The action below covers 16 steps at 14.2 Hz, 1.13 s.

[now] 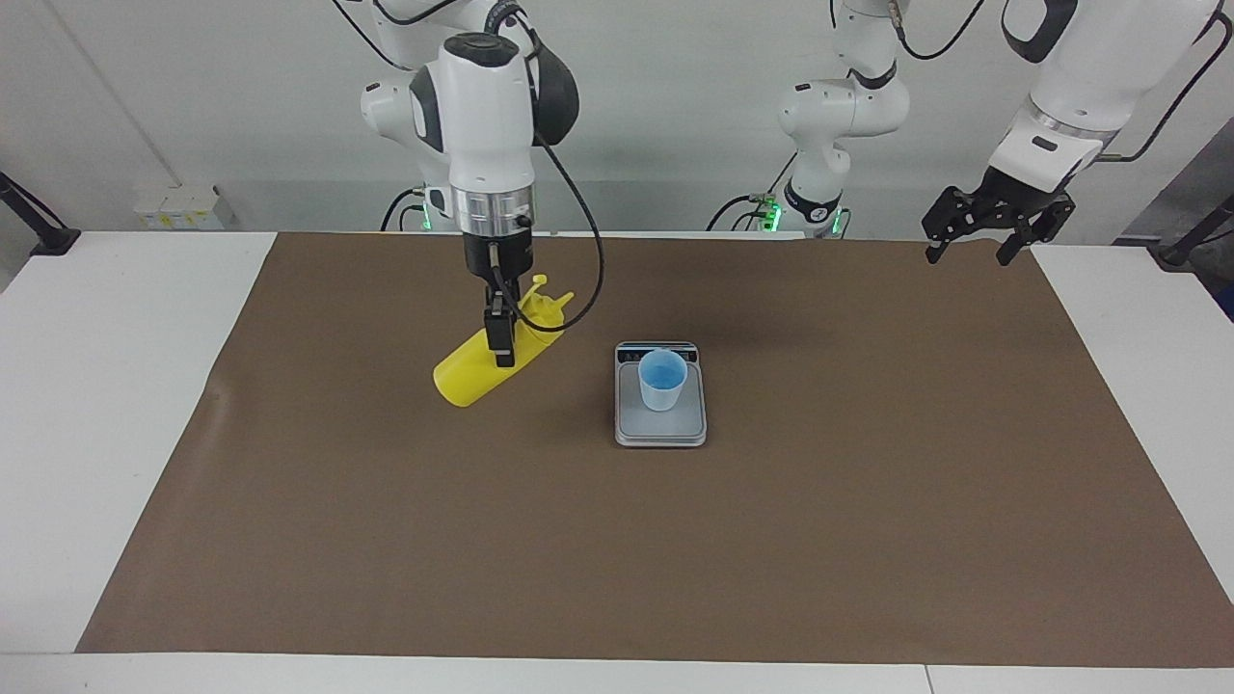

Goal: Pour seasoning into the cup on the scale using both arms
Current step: 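Raise the bottle upright and carry it back with the right gripper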

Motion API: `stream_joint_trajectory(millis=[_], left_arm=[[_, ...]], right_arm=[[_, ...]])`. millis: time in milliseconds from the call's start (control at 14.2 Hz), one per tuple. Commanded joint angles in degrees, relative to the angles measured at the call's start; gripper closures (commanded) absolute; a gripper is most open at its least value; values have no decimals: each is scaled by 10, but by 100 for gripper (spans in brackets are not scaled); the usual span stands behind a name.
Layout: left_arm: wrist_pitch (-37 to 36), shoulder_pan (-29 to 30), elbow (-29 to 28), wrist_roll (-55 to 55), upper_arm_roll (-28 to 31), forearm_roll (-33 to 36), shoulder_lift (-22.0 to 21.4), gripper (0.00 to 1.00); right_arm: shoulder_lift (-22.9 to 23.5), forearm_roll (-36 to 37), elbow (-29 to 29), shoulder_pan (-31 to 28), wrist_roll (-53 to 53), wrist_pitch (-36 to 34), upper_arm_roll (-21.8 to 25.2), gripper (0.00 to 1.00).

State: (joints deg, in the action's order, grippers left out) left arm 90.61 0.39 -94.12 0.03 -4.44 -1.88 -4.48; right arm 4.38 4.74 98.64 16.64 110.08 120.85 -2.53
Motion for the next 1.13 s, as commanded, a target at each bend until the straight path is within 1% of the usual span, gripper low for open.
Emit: stream_joint_trajectory(millis=[0,141,282,424,635,847,1059], left_arm=[[-5,8,-6,6,-2,-8,-8,0],[-5,8,-6,6,-2,-8,-8,0],[-5,8,-6,6,-2,-8,-8,0],[-5,8,-6,6,-2,-8,-8,0],[-5,8,-6,6,-2,-8,-8,0],[-5,8,-6,6,-2,-8,-8,0],[-5,8,-6,6,-2,-8,-8,0]], right_arm=[[-11,-88,4,-41,-28,-1,-2,100],[-13,-174,4,-84,-36,-13,-1,100],[-14,-253,7,-121,-67,-36,0,100],[-17,-267,10,-153,-116,-70,0,100],[-10,-343,18,-219,-216,-116,0,100],[21,-396,19,-287,-315,-176,0,100],[48,-417,19,-331,-383,-212,0,100]])
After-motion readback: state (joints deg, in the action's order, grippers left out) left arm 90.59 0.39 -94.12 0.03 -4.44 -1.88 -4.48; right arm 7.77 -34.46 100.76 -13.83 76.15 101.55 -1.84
